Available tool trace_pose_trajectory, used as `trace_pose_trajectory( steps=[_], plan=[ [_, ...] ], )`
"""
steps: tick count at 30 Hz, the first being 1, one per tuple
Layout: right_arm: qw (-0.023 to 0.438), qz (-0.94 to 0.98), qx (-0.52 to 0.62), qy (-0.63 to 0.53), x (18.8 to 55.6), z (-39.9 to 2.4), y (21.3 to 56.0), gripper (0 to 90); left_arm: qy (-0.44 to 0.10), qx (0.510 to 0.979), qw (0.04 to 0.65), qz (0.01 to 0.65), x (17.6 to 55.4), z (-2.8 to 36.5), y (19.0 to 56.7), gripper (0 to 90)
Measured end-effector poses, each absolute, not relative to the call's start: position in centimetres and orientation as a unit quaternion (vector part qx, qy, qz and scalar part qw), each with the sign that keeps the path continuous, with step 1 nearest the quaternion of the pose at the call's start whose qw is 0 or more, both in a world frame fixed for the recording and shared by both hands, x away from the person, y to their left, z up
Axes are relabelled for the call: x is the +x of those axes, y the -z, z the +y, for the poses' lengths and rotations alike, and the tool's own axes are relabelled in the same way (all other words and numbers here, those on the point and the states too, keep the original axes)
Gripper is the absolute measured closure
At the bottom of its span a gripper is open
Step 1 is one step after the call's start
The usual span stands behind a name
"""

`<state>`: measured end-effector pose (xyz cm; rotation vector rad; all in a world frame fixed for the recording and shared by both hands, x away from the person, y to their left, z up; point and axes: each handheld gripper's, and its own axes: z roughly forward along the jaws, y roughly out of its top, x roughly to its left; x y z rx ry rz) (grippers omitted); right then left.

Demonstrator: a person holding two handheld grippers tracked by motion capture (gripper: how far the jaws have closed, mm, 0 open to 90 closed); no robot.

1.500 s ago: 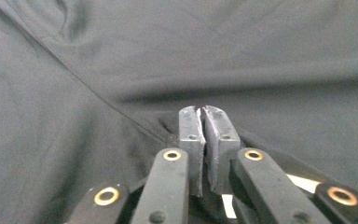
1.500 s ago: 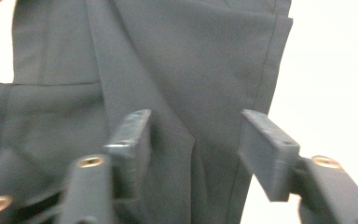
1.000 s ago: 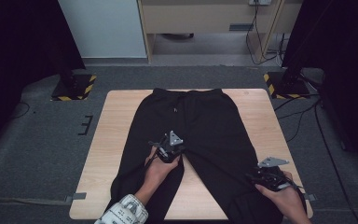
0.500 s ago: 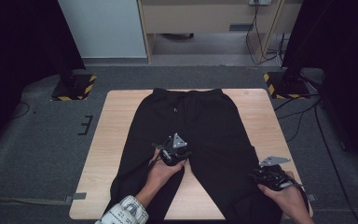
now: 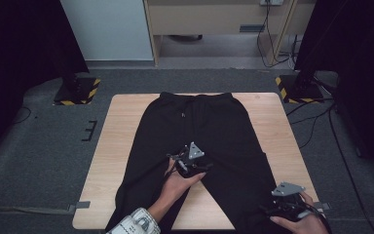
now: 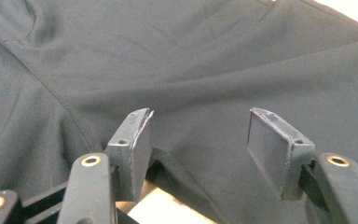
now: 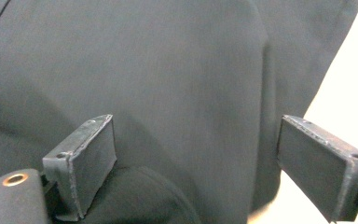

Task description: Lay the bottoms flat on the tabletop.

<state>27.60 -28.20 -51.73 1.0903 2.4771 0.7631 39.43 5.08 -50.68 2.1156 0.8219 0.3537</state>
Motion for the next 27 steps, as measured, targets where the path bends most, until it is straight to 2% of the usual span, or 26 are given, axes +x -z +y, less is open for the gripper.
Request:
trace_pose_trajectory(
  steps=[7, 10, 13, 15, 16, 18, 22, 24, 27],
  plan=[
    [0.152, 0.872, 0.373, -0.279, 24.5, -30.0, 50.7, 12.9, -0.134, 0.845, 0.409, 0.319, 38.4, 4.4, 50.6, 33.3],
    [0.156, 0.854, 0.385, -0.314, 25.5, -30.7, 49.8, 14.7, -0.134, 0.847, 0.409, 0.313, 37.9, 3.9, 50.8, 32.8],
    [0.160, 0.833, 0.408, -0.338, 28.1, -31.1, 49.3, 23.0, -0.135, 0.849, 0.403, 0.316, 37.8, 3.4, 51.3, 32.6],
    [0.158, 0.818, 0.433, -0.345, 30.3, -31.5, 49.5, 34.5, -0.138, 0.853, 0.392, 0.317, 38.0, 3.1, 51.8, 32.1],
    [0.160, 0.811, 0.446, -0.344, 31.3, -31.7, 49.7, 36.4, -0.138, 0.854, 0.387, 0.319, 38.1, 3.0, 52.0, 31.9],
    [0.157, 0.798, 0.467, -0.347, 33.1, -31.8, 50.3, 46.0, -0.135, 0.858, 0.378, 0.321, 38.2, 2.9, 52.4, 31.3],
    [0.158, 0.787, 0.493, -0.335, 35.9, -31.3, 51.9, 48.4, -0.133, 0.864, 0.368, 0.317, 38.0, 2.8, 53.1, 34.6],
    [0.159, 0.783, 0.496, -0.341, 36.6, -30.9, 52.5, 50.8, -0.137, 0.862, 0.376, 0.311, 37.8, 2.9, 53.1, 41.4],
    [0.158, 0.783, 0.492, -0.345, 37.2, -30.5, 52.6, 66.9, -0.138, 0.859, 0.380, 0.312, 37.5, 2.9, 53.1, 53.9]
  ],
)
